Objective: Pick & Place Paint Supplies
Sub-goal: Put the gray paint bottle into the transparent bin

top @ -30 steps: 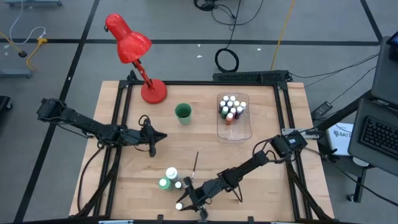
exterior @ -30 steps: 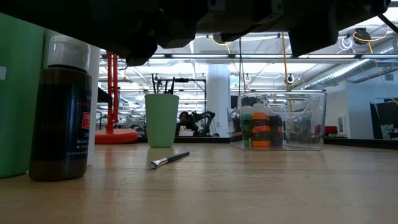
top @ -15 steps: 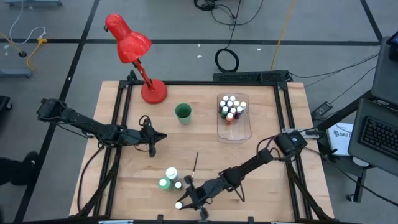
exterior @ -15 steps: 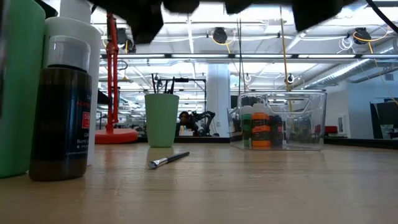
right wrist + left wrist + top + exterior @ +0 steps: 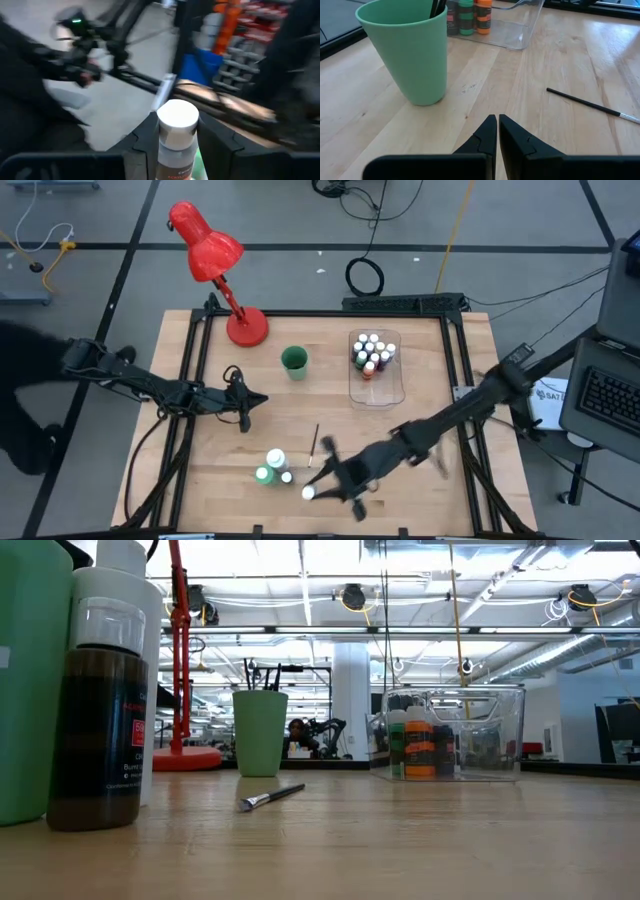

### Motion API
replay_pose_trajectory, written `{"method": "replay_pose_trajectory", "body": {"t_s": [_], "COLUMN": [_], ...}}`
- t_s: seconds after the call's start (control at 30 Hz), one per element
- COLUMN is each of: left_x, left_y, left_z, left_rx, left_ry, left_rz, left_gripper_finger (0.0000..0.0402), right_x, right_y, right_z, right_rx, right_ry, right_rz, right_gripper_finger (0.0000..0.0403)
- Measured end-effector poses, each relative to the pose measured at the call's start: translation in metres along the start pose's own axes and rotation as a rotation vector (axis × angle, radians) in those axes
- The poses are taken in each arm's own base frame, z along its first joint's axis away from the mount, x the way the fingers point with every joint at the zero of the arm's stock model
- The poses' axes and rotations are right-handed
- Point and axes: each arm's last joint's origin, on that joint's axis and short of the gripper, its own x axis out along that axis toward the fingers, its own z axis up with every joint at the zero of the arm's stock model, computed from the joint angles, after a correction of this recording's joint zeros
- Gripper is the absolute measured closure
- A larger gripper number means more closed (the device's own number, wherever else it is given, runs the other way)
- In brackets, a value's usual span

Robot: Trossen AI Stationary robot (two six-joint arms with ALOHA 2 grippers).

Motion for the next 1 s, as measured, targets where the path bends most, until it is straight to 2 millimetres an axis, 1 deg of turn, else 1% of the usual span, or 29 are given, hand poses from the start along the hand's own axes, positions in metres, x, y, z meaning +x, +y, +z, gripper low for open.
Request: {"method": "replay_pose_trajectory", "body": {"t_s": [0.07,0.17,0.27,0.37,0.43,0.53,0.67,0.73,0.8,0.9,1.0], "left_x": [0.000,0.000,0.000,0.000,0.000,0.000,0.000,0.000,0.000,0.000,0.000], "left_y": [0.000,0.000,0.000,0.000,0.000,0.000,0.000,0.000,0.000,0.000,0.000], "left_z": [0.000,0.000,0.000,0.000,0.000,0.000,0.000,0.000,0.000,0.000,0.000], "left_rx": [0.000,0.000,0.000,0.000,-0.002,-0.006,-0.007,-0.016,-0.018,-0.018,-0.018], "left_ry": [0.001,0.001,0.001,0.001,0.000,0.000,0.000,0.000,0.000,0.000,0.000], "left_rz": [0.000,0.000,0.000,0.000,0.000,0.000,0.000,0.000,0.000,0.000,0.000], "left_gripper_finger": [0.0382,0.0382,0.0382,0.0382,0.0382,0.0382,0.0382,0.0382,0.0382,0.0382,0.0382], "right_x": [-0.026,-0.063,-0.096,-0.126,-0.142,-0.162,-0.186,-0.196,-0.204,-0.215,-0.222], "right_y": [-0.005,-0.010,-0.017,-0.024,-0.027,-0.034,-0.046,-0.051,-0.056,-0.061,-0.063], "right_z": [0.020,0.039,0.044,0.034,0.018,-0.018,-0.068,-0.092,-0.112,-0.133,-0.155], "right_rx": [-0.026,-0.064,-0.071,-0.064,-0.048,-0.005,0.065,0.077,0.095,0.113,0.131], "right_ry": [0.011,0.055,0.086,0.110,0.130,0.163,0.149,0.151,0.133,0.120,0.149], "right_rz": [-0.070,-0.204,-0.361,-0.526,-0.632,-0.769,-0.905,-0.942,-0.977,-0.999,-0.960], "right_gripper_finger": [0.0304,0.0304,0.0304,0.0304,0.0304,0.0304,0.0303,0.0302,0.0303,0.0304,0.0304]}}
